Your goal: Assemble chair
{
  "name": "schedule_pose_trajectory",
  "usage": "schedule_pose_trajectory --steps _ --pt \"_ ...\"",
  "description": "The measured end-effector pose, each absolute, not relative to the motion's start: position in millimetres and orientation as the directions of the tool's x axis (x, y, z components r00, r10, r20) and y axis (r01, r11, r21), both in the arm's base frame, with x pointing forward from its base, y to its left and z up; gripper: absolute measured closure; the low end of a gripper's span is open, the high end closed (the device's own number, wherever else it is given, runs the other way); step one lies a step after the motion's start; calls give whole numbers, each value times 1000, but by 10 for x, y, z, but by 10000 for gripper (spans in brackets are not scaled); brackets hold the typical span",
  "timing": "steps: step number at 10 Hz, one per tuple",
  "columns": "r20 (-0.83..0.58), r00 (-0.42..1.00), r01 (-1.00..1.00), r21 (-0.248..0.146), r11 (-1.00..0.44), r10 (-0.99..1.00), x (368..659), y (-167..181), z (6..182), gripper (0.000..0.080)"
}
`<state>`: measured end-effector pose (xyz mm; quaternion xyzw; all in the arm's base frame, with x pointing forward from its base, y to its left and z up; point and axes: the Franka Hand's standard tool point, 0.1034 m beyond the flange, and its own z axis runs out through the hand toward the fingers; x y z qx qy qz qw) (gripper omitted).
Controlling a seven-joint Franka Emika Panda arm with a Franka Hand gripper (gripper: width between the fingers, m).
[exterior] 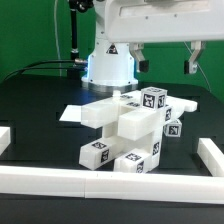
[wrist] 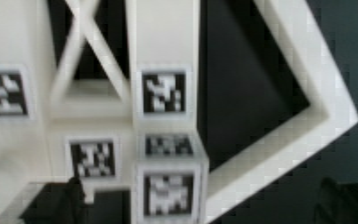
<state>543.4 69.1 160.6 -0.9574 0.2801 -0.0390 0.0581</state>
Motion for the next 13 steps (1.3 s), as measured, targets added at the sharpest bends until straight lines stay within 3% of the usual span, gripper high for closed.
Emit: schedule_pose_trajectory --steps 6,8,10,13 --pt "72 919 -377 -120 -918 -387 5373 743 1613 151" --pt "28 926 -371 -103 -923 -376 4905 890 1538 151" --pt "72 928 -362 -55 -930 -366 4604 1041 1560 151" --pt "66 929 -361 -62 -931 -364 4637 1011 1545 151"
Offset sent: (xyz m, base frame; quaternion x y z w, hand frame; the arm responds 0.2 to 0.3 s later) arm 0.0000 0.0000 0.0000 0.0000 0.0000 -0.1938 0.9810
